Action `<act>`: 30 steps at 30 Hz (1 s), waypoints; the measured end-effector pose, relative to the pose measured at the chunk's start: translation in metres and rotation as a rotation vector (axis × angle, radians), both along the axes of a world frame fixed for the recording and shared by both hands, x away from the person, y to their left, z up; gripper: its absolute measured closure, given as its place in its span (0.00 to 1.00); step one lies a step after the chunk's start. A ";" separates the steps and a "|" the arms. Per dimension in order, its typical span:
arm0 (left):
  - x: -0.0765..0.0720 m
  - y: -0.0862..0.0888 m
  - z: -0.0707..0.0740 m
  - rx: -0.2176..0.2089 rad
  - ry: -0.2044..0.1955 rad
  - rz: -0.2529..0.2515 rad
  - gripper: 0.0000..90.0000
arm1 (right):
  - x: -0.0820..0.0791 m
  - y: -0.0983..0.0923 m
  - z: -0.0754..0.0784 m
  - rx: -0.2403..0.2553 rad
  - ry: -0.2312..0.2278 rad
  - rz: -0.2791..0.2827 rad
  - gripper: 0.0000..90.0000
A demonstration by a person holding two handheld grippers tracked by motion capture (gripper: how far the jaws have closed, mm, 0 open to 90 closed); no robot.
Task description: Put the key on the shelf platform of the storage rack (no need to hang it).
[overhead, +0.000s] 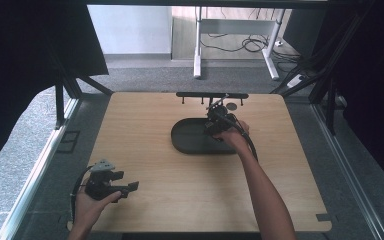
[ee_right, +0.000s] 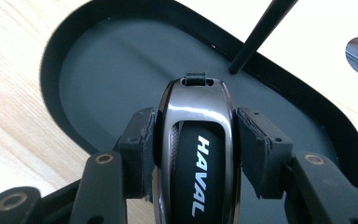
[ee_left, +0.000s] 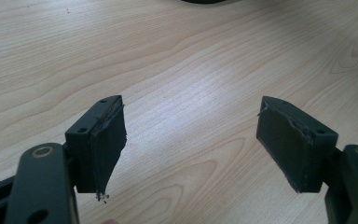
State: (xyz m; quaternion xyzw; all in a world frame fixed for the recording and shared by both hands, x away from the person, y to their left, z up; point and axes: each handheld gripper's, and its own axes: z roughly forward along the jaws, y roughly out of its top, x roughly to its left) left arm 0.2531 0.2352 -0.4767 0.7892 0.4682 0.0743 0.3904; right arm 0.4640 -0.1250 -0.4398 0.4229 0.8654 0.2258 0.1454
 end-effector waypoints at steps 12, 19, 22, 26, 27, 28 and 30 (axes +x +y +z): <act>0.000 0.001 0.000 0.002 0.003 -0.001 0.27 | 0.006 0.001 -0.023 -0.008 0.017 -0.023 0.55; 0.000 0.001 0.000 0.002 0.001 0.000 0.27 | 0.007 0.002 -0.027 -0.017 0.005 -0.026 0.55; 0.000 0.000 0.000 0.004 0.002 -0.001 0.27 | 0.007 0.002 -0.029 -0.019 0.007 -0.027 0.55; 0.000 0.001 0.000 0.002 0.002 -0.001 0.27 | 0.008 0.001 -0.033 -0.015 0.009 -0.036 0.55; 0.000 0.001 0.000 0.002 0.002 0.000 0.27 | 0.009 0.001 -0.034 -0.015 0.011 -0.040 0.55; 0.000 0.001 0.000 0.003 0.003 -0.001 0.27 | 0.009 0.000 -0.035 -0.014 0.010 -0.041 0.55; 0.000 0.001 0.000 0.004 0.003 -0.001 0.27 | 0.010 -0.001 -0.036 -0.014 0.011 -0.041 0.55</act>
